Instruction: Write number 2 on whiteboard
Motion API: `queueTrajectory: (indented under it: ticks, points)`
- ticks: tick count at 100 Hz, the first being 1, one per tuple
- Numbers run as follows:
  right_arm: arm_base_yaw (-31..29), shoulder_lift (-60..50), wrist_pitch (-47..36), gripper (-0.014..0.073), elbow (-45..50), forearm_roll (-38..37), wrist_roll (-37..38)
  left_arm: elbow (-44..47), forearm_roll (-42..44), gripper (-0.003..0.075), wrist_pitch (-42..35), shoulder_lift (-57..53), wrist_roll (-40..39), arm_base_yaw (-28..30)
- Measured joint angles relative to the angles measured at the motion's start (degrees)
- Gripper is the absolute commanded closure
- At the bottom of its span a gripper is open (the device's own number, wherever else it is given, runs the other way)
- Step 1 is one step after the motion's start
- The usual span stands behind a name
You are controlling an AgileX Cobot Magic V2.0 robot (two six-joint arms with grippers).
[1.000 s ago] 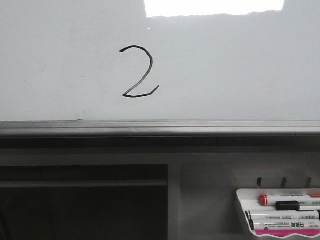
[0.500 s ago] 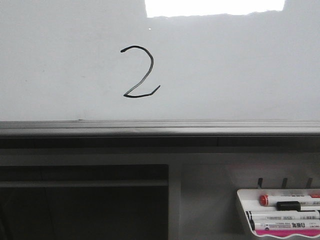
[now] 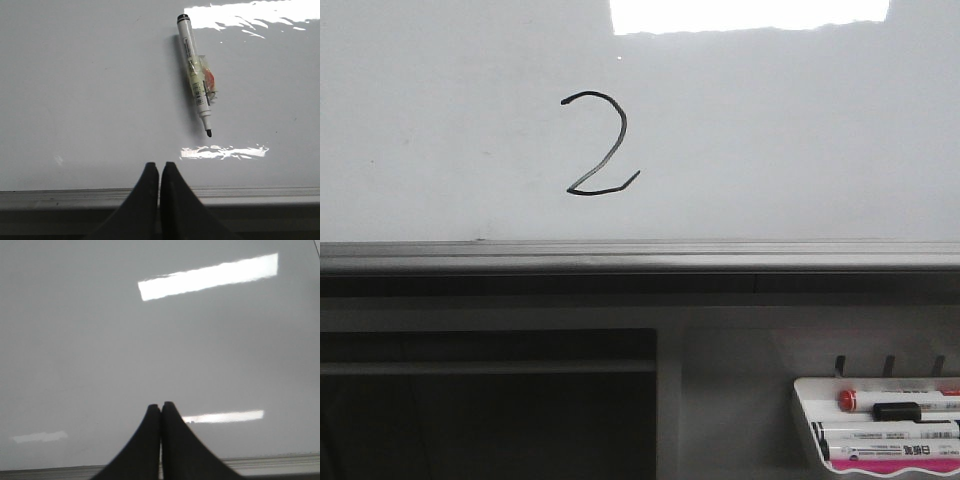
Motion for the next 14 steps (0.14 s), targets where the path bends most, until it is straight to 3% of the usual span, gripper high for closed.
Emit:
queueTrajectory:
  ticks: [14]
  points:
    - [0.00,0.00,-0.13,0.0668,0.00,0.00,0.00,0.00,0.00,0.0740,0.00,0.00,0.00,0.00]
